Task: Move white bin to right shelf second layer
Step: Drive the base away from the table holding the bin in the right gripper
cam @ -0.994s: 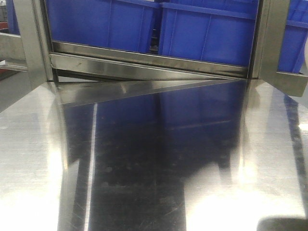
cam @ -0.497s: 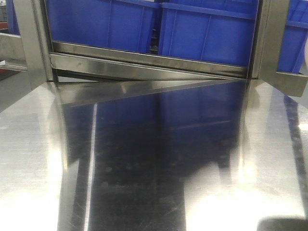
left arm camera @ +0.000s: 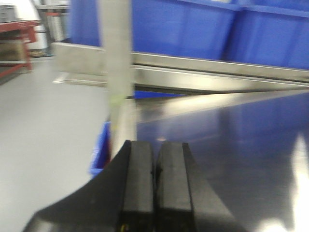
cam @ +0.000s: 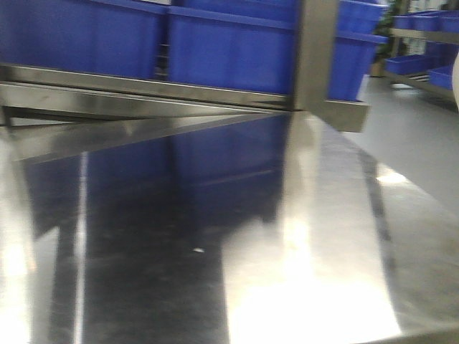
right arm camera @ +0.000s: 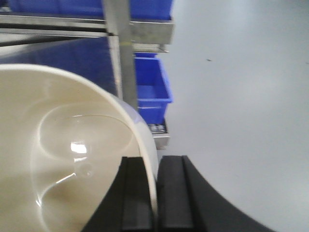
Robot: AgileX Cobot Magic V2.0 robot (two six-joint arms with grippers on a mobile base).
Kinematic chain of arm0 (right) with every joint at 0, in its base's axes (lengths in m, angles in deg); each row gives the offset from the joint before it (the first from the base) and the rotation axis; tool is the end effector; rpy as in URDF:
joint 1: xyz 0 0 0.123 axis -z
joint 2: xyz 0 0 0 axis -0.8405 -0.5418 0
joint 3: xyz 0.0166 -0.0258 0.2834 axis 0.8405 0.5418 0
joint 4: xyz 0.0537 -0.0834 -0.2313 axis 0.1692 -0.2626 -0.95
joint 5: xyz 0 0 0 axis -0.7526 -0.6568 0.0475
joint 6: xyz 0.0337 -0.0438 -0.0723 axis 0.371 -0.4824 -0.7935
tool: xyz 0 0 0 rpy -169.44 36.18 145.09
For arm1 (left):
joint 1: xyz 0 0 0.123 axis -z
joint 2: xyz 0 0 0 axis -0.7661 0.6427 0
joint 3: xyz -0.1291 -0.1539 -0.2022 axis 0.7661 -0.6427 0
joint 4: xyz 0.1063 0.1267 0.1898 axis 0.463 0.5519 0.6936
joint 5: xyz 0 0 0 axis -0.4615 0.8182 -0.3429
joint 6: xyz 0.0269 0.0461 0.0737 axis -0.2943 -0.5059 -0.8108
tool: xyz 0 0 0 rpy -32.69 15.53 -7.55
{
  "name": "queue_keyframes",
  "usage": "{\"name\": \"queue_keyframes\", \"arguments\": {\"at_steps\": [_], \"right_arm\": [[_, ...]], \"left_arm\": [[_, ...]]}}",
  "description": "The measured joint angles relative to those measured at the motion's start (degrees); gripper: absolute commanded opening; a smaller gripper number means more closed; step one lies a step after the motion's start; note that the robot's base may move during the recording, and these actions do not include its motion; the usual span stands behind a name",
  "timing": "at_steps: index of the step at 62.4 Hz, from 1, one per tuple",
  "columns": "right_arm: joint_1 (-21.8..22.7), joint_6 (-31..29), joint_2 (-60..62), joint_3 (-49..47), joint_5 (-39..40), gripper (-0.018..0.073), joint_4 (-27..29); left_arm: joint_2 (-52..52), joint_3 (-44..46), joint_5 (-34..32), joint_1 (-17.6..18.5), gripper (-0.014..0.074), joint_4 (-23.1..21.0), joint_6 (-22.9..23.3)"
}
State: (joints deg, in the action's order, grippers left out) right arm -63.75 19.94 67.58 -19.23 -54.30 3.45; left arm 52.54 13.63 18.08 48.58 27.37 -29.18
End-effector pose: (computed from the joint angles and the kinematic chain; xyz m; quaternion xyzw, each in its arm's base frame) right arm 0.0717 0.0034 0.3147 0.0112 0.8178 0.0415 0.5739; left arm 0.0562 0.0012 0.2016 -0.0006 0.7132 0.0155 0.7008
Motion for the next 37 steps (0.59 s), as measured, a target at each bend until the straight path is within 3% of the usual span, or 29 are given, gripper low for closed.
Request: {"name": "queue_keyframes", "arguments": {"at_steps": [37], "right_arm": [[0.0, 0.1, 0.0, 0.0, -0.12, 0.0055, -0.13]], "left_arm": [[0.0, 0.0, 0.0, 0.0, 0.0085, 0.0, 0.0]]}}
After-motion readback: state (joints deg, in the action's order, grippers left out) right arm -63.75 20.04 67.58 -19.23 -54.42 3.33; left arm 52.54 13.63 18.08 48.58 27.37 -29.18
